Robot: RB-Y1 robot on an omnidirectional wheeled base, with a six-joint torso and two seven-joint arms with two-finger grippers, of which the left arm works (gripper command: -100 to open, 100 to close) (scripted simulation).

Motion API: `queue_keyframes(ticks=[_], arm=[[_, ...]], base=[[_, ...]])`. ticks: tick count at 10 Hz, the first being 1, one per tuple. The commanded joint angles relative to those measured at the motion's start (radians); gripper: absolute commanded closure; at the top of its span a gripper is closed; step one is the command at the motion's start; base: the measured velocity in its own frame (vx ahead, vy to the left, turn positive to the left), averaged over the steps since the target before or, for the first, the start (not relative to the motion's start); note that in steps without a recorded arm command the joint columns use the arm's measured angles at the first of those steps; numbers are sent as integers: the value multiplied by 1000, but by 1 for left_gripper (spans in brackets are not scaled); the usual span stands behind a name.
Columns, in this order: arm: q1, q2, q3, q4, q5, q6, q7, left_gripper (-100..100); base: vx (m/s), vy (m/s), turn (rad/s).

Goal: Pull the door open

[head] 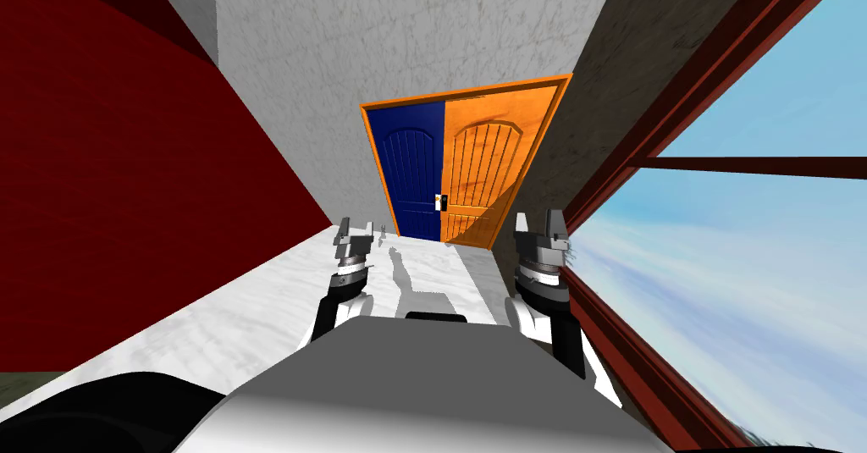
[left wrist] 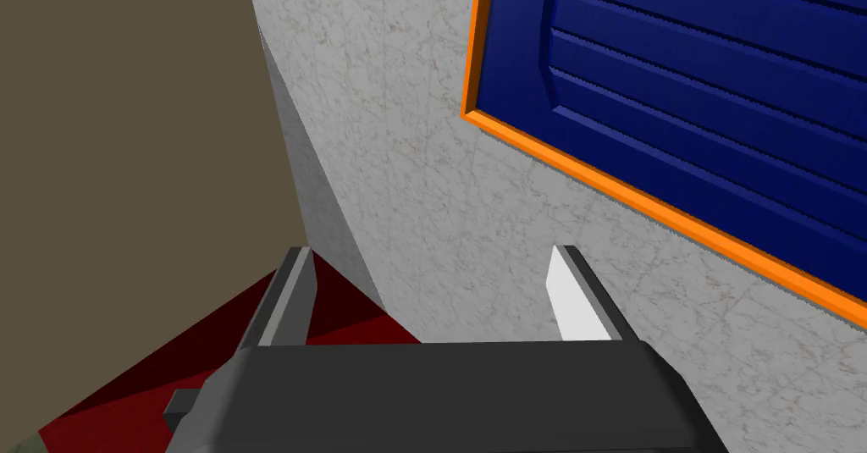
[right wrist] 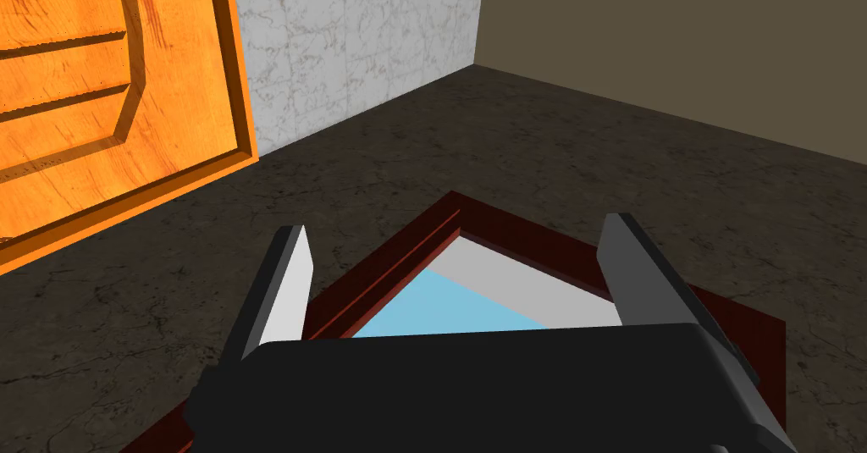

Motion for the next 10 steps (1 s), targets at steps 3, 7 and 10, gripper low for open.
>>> queue_keyframes(ticks=[3,7,10], arm=[[-30,19,3,63,-3,13,-1,-100],[-65,36,7,135,-6,28,-2,-100],[-93,49,9,193,-8,41,-4,-100]], base=[[118,-21,-39],[112,-35,-28],[132,-25,-37]])
